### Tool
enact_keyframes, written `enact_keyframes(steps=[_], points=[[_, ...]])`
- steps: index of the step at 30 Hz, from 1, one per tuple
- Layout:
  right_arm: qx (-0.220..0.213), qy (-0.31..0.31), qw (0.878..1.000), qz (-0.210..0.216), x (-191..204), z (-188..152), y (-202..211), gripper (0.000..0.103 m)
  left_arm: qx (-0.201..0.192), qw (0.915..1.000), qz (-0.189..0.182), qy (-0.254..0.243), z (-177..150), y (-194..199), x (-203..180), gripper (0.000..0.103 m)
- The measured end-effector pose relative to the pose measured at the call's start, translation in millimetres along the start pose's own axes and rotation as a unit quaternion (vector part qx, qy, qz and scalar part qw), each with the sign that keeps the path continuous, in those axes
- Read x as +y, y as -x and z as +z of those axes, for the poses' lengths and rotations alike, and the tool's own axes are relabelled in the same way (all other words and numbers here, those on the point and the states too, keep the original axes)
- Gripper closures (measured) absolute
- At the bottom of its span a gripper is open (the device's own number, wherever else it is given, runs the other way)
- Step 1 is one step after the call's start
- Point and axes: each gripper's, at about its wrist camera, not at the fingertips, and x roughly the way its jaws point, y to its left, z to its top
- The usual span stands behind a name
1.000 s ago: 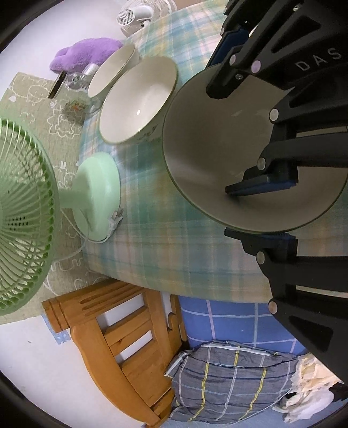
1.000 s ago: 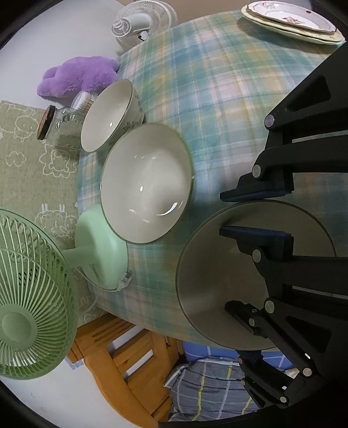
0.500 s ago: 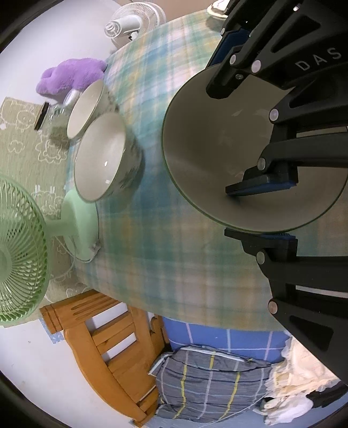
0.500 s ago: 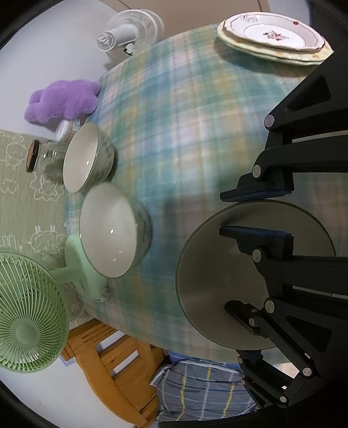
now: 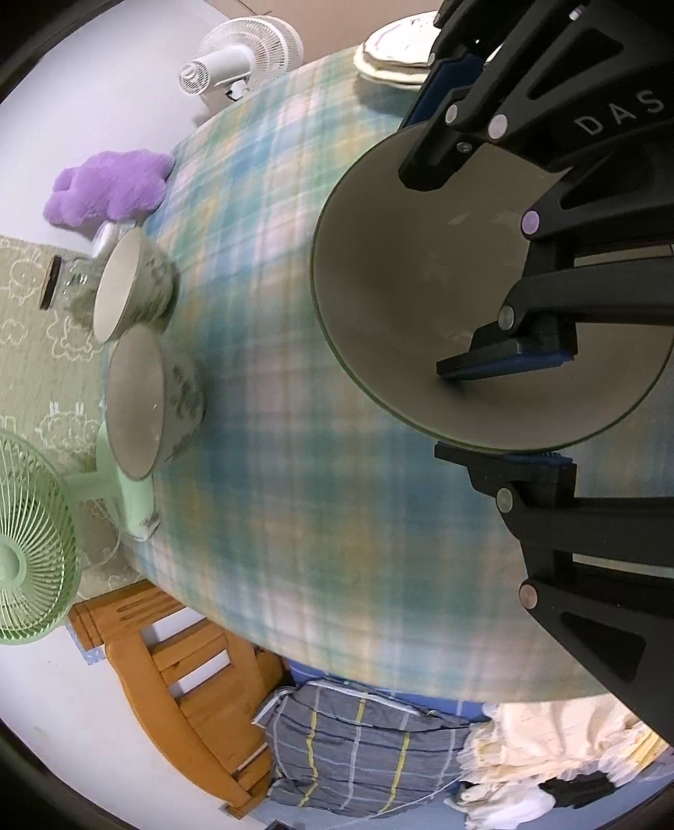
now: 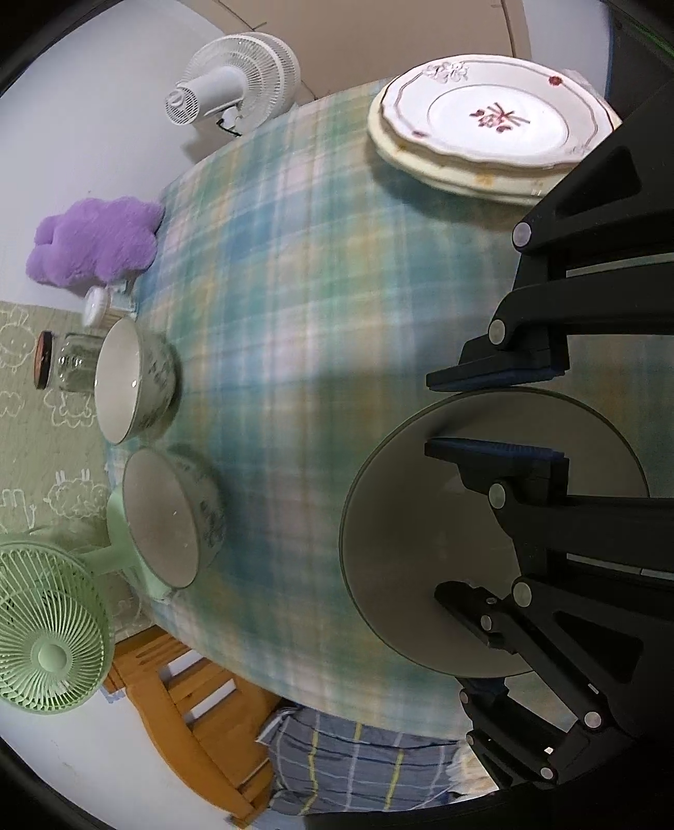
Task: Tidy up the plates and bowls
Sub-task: 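Lift and carry the plain bowl with both grippers toward the plate stack, then set the plain bowl down beside the plates and open both grippers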
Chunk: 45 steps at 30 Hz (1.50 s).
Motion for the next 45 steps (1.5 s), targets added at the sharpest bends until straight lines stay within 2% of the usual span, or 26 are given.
enact_keyframes(steps=[9, 19, 25, 33, 35, 37, 39, 41, 43, 45], points=[[0.007, 0.017, 1.0, 0.001, -36.8, -23.0, 3.9, 0.081, 0.017, 0.9997, -0.001, 0.019, -25.1, 0.7, -35.6, 0.082], [0.018, 0.023, 1.0, 0.002, -63.5, -34.7, -1.5, 0.081, 0.04, 0.9989, 0.0, 0.024, -34.8, -8.1, -58.2, 0.082], [0.021, 0.024, 0.999, 0.008, -66.5, -34.7, -6.8, 0.081, 0.033, 0.9991, 0.008, 0.025, -32.3, -9.4, -62.0, 0.082], [0.022, 0.013, 0.999, 0.022, -71.2, -33.4, -10.4, 0.077, 0.035, 0.9991, 0.008, 0.02, -30.2, -8.0, -65.2, 0.06], [0.023, 0.015, 0.999, 0.026, -71.7, -33.6, -10.5, 0.076, 0.036, 0.9991, 0.01, 0.021, -30.7, -7.9, -65.6, 0.047], [0.026, 0.017, 0.999, 0.03, -72.0, -33.9, -11.1, 0.067, 0.036, 0.9991, 0.007, 0.02, -31.4, -6.8, -66.8, 0.046], [0.031, 0.015, 0.999, 0.033, -72.9, -35.1, -12.2, 0.038, 0.034, 0.9992, 0.005, 0.021, -33.0, -4.1, -66.7, 0.039], [0.024, 0.015, 0.999, 0.035, -74.3, -36.4, -9.8, 0.034, 0.032, 0.9993, 0.006, 0.02, -34.3, -2.1, -66.9, 0.024], [0.02, 0.02, 0.999, 0.037, -73.9, -37.1, -7.9, 0.034, 0.031, 0.9993, 0.01, 0.02, -34.8, -0.3, -67.4, 0.017], [0.02, 0.022, 0.999, 0.04, -74.1, -37.3, -6.2, 0.033, 0.022, 0.9993, 0.021, 0.02, -34.6, 5.2, -68.1, 0.017]])
